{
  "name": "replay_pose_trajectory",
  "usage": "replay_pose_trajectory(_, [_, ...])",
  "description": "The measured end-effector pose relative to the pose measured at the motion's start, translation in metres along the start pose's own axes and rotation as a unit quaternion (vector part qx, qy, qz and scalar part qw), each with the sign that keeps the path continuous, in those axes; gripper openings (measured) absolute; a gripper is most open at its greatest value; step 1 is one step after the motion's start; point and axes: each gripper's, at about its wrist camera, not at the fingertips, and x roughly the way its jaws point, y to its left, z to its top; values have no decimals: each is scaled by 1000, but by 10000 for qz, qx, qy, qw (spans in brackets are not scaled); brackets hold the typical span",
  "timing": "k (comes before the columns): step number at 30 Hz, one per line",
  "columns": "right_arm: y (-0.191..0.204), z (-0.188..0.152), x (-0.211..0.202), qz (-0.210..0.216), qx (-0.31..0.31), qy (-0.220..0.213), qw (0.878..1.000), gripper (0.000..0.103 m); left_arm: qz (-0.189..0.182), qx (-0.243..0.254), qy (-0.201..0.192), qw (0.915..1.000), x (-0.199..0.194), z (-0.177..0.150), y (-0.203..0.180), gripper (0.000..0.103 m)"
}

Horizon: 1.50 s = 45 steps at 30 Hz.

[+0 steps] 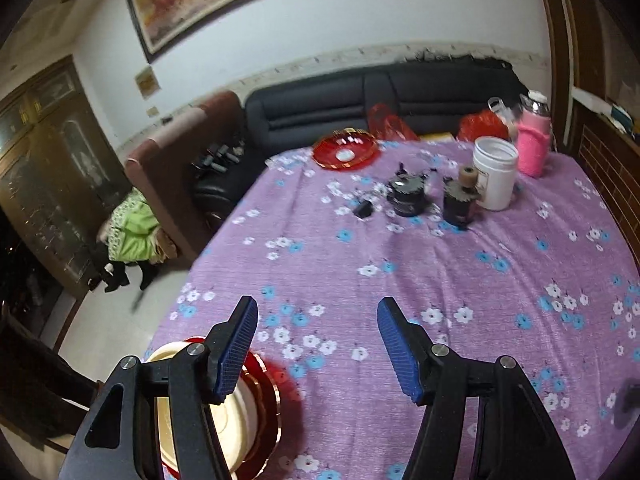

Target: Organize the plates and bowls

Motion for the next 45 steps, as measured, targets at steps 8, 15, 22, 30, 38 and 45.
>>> replay_pose_trajectory(8, [-18, 58, 7, -632, 89, 149, 9978, 67, -171, 133, 74, 9997, -5, -10, -13, 73])
replay_pose_trajectory(15, [-12, 75, 1, -792, -23, 83, 9968, 67, -253, 192, 110, 9994, -3, -13, -15, 73])
replay_pose_trajectory(22, [-4, 70, -3, -815, -213, -25, 9964, 67, -280, 194, 162, 9993, -1, -15, -16, 73])
replay_pose_trajectory(30, [-7, 81, -5, -920, -142, -60, 9956, 67, -300, 244, 129, 9992, -4, -15, -19, 73])
replay_pose_trajectory(38, [-5, 90, -11, -1149, -288, -151, 9928, 67, -342, 140, 270, 9990, 4, -15, -13, 73])
replay_pose_trajectory(45, [1, 85, -12, -1121, -382, -185, 9928, 67, -376, 95, 309, 9988, 4, -17, -12, 73])
